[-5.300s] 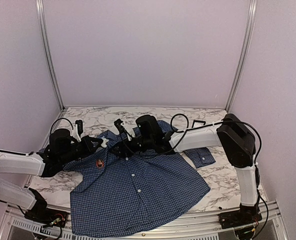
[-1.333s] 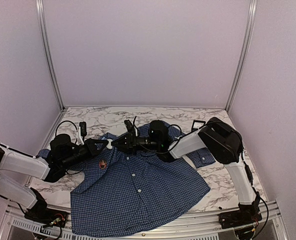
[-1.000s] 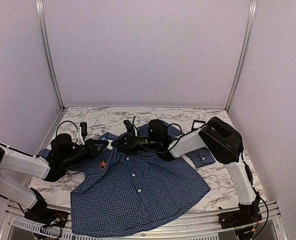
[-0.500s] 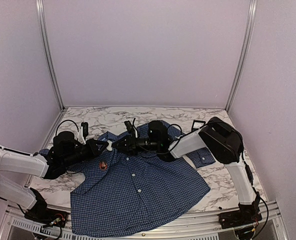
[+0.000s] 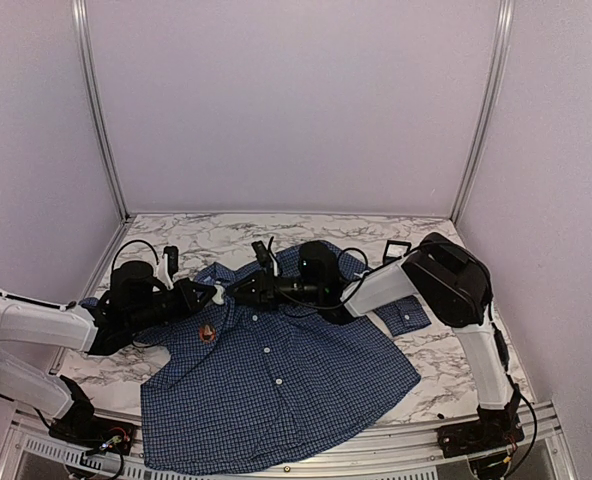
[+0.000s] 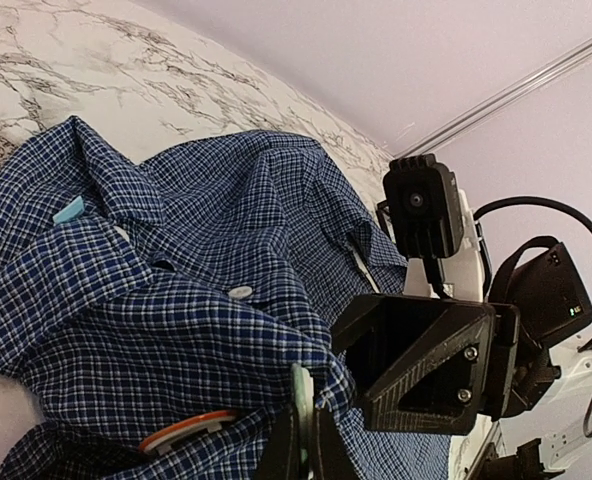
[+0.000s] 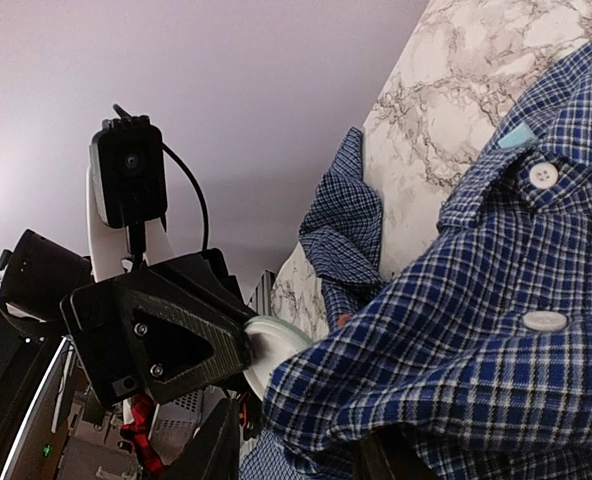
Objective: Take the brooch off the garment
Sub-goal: Open the brooch with the flattened clothing, then remove the brooch from the flattened clothing.
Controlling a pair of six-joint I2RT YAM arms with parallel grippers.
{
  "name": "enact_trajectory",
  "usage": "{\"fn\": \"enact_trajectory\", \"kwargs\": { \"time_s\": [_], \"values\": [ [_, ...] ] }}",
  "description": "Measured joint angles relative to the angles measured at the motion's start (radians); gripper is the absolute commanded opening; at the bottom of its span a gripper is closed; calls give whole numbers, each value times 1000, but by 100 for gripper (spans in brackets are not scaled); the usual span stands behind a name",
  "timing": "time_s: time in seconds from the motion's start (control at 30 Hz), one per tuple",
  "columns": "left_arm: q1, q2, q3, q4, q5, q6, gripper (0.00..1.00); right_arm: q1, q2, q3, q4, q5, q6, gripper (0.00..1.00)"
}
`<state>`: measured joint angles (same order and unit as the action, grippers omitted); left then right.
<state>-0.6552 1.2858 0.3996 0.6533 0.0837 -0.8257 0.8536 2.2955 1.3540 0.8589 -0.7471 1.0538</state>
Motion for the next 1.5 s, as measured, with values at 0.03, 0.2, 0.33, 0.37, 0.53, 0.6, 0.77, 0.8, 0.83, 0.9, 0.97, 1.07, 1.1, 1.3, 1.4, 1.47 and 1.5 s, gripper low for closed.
{"fn": "enact_trajectory", "kwargs": {
  "time_s": [0.03, 0.2, 0.33, 0.37, 0.53, 0.6, 0.77, 0.8, 0.83, 0.9, 0.97, 1.07, 1.1, 1.3, 1.4, 1.47, 1.5],
  "values": [
    [0, 0, 3, -7, -2, 1, 0, 0, -5, -3, 0, 2, -4, 33],
    [0, -6, 16, -33, -7, 4, 0, 0, -13, -12, -6, 12, -22, 18],
    [0, -7, 27, -55, -7, 9, 0, 0, -14, -13, -16, 19, -35, 8],
    [0, -8, 30, -60, -7, 12, 0, 0, -14, -13, -21, 21, -37, 5],
    [0, -9, 42, -92, -6, 28, 0, 1, -15, -13, -33, 24, -45, 0],
    [0, -10, 47, -105, -6, 34, 0, 1, -17, -13, -39, 24, -49, 0],
    [0, -12, 47, -135, -6, 50, 0, 1, -23, -13, -59, 27, -63, 0],
    [0, -12, 48, -143, -5, 53, 0, 1, -23, -13, -61, 28, -64, 0],
    [0, -12, 48, -150, -5, 56, 0, 1, -24, -13, -64, 29, -66, 0],
    [0, -13, 48, -164, -5, 61, 0, 1, -24, -13, -68, 32, -71, 0],
    [0, -16, 48, -174, -3, 66, 0, 1, -24, -13, -70, 34, -76, 0],
    [0, -30, 48, -193, -2, 75, 0, 1, -24, -13, -74, 35, -83, 0],
    [0, -34, 48, -198, -2, 77, 0, 1, -24, -13, -75, 35, -84, 0],
    [0, -64, 48, -238, -5, 87, 0, 1, -30, -12, -108, 40, -107, 0],
    [0, -83, 48, -247, -6, 90, 0, 2, -42, -12, -124, 43, -121, 3],
    [0, -95, 48, -251, -7, 90, 0, 2, -49, -12, -134, 46, -130, 7],
    [0, -100, 48, -252, -7, 90, 0, 2, -52, -12, -143, 48, -138, 9]
  ]
}}
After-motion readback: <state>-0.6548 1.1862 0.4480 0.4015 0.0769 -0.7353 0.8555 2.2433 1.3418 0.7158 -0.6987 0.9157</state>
